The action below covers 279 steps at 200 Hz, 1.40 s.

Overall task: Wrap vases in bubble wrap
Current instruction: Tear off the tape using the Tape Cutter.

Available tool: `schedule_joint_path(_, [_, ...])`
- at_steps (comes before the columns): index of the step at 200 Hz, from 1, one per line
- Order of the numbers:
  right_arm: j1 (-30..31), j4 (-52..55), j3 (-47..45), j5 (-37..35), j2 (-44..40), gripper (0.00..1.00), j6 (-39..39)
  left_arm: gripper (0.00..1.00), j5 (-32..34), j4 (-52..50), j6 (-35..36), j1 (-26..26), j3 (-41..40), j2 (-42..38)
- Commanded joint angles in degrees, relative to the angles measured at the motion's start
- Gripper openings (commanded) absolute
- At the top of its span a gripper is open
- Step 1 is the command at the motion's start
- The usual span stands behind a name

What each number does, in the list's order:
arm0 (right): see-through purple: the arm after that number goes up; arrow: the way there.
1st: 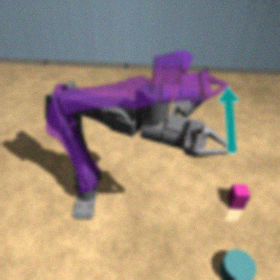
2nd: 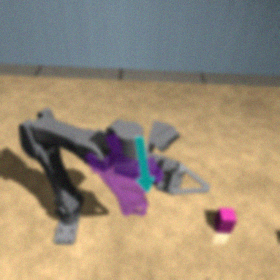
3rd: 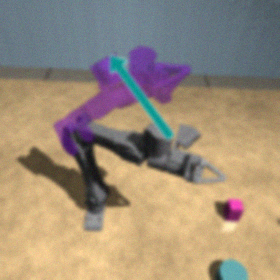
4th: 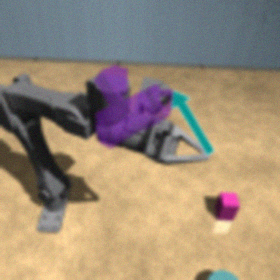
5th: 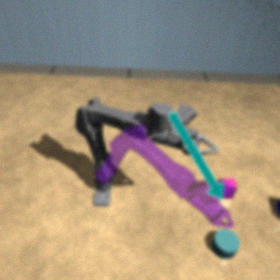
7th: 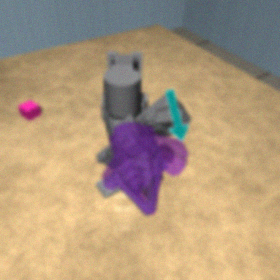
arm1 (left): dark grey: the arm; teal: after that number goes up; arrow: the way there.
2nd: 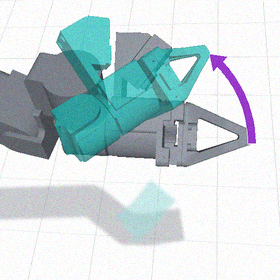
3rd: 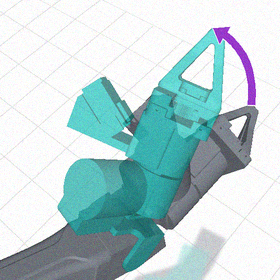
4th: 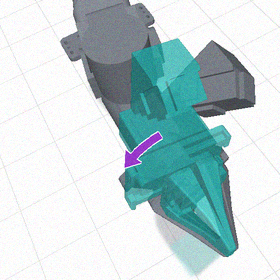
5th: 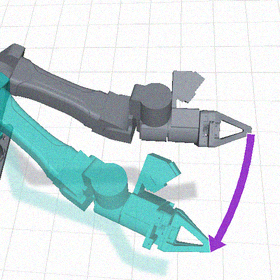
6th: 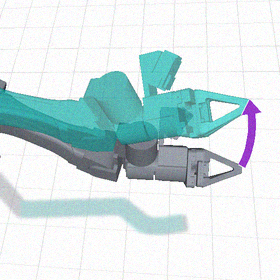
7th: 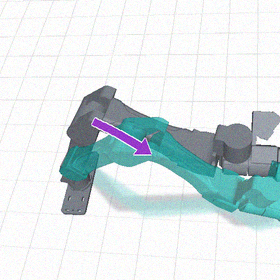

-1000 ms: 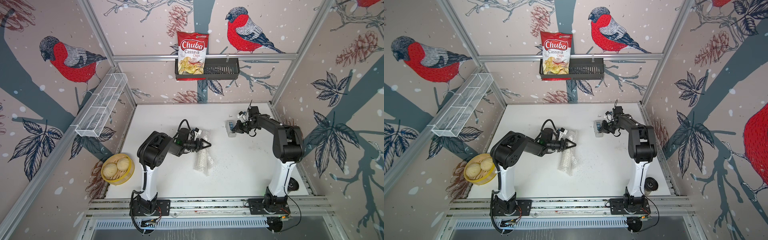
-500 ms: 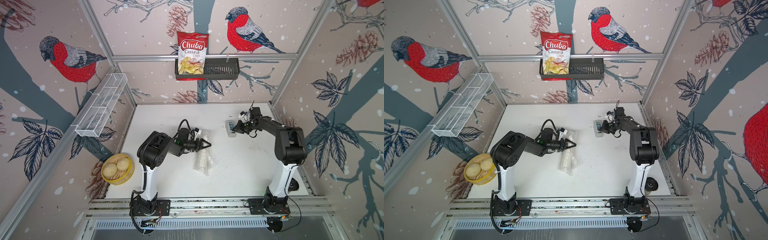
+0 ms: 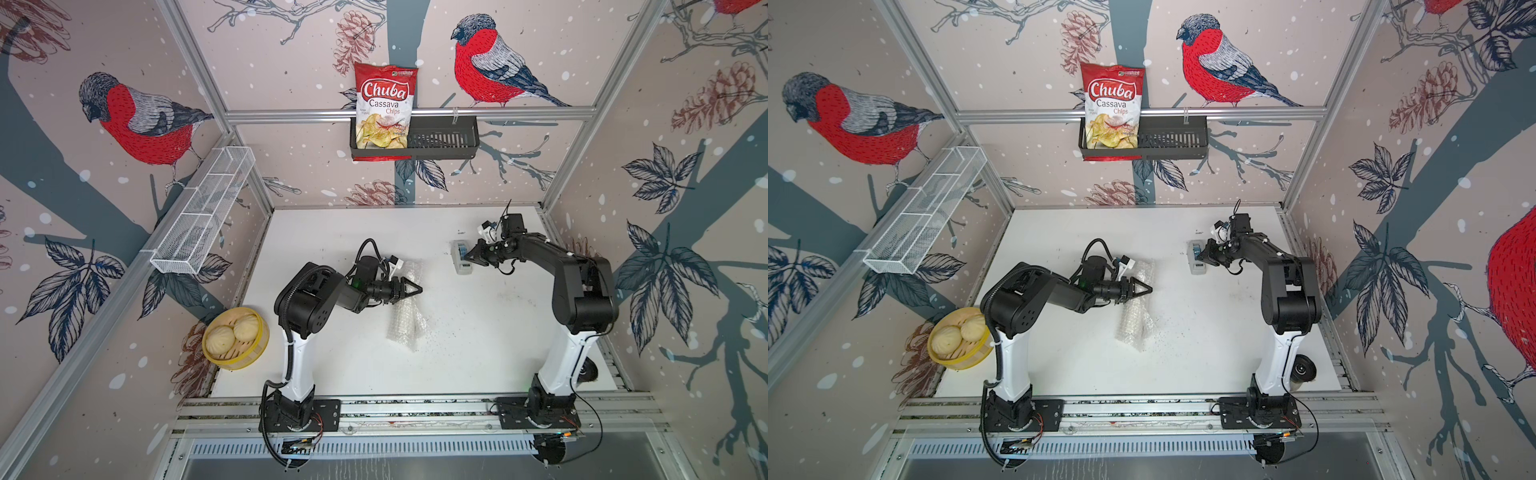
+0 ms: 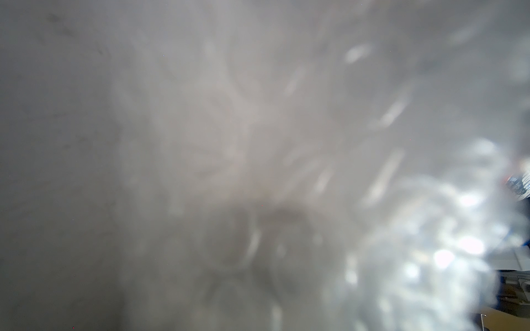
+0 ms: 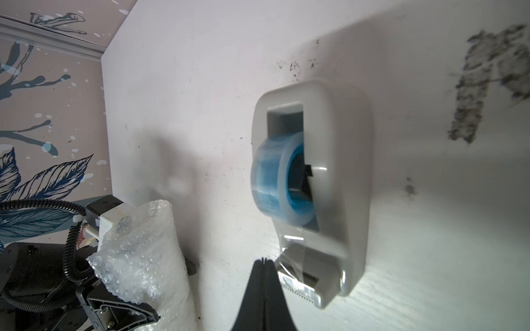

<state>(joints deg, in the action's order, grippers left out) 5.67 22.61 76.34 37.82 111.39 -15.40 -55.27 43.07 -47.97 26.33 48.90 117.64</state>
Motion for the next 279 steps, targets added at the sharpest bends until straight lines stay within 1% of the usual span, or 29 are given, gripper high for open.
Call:
schedule_joint_path(1, [0.1, 0.0, -0.9, -4.0, -2.2, 0.34, 1.1, 0.32, -0.2, 1.6, 1.5, -0.1, 0.1, -0.3])
schedule_joint_path(7, [-0.2, -0.3, -1.2, -4.3, -2.6, 0.45, 1.3, 0.32, -0.2, 1.7, 1.6, -0.1, 0.1, -0.3])
schedule_joint_path(10, [-0.4, -0.4, -1.2, -4.3, -2.6, 0.46, 1.3, 0.32, -0.2, 1.7, 1.5, -0.1, 0.1, -0.2])
schedule_joint_path(25, [-0.9, 0.9, 0.0, -3.9, -1.4, 0.52, 2.0, 0.32, -0.3, 1.9, 1.3, -0.1, 0.1, 0.0])
schedule_joint_path(55, [0.3, 3.4, 2.5, -4.3, 1.5, 0.56, 4.2, 0.32, -0.5, 2.2, 1.2, -0.1, 0.1, -0.1])
schedule_joint_path(108, [1.7, 5.0, 4.9, -4.2, 4.5, 0.56, 5.5, 0.32, -0.5, 2.1, 1.3, -0.1, 0.0, -0.4])
schedule_joint_path(131, [1.7, 5.6, 5.2, -3.5, 5.0, 0.54, 5.7, 0.32, -0.5, 2.1, 1.3, -0.1, 0.0, -0.4])
schedule_joint_path(157, [1.6, 5.7, 5.3, -1.7, 5.7, 0.49, 5.7, 0.32, -0.5, 2.1, 1.3, -0.1, 0.0, -0.4])
schedule_joint_path(243, [1.2, 6.1, 5.6, 0.2, 7.5, 0.49, 5.8, 0.32, -0.5, 1.8, 1.6, -0.2, 0.1, -0.6])
schedule_joint_path(279, [0.8, 5.7, 4.9, 1.0, 7.1, 0.45, 5.4, 0.32, -0.5, 1.8, 1.5, -0.1, 0.1, -0.4])
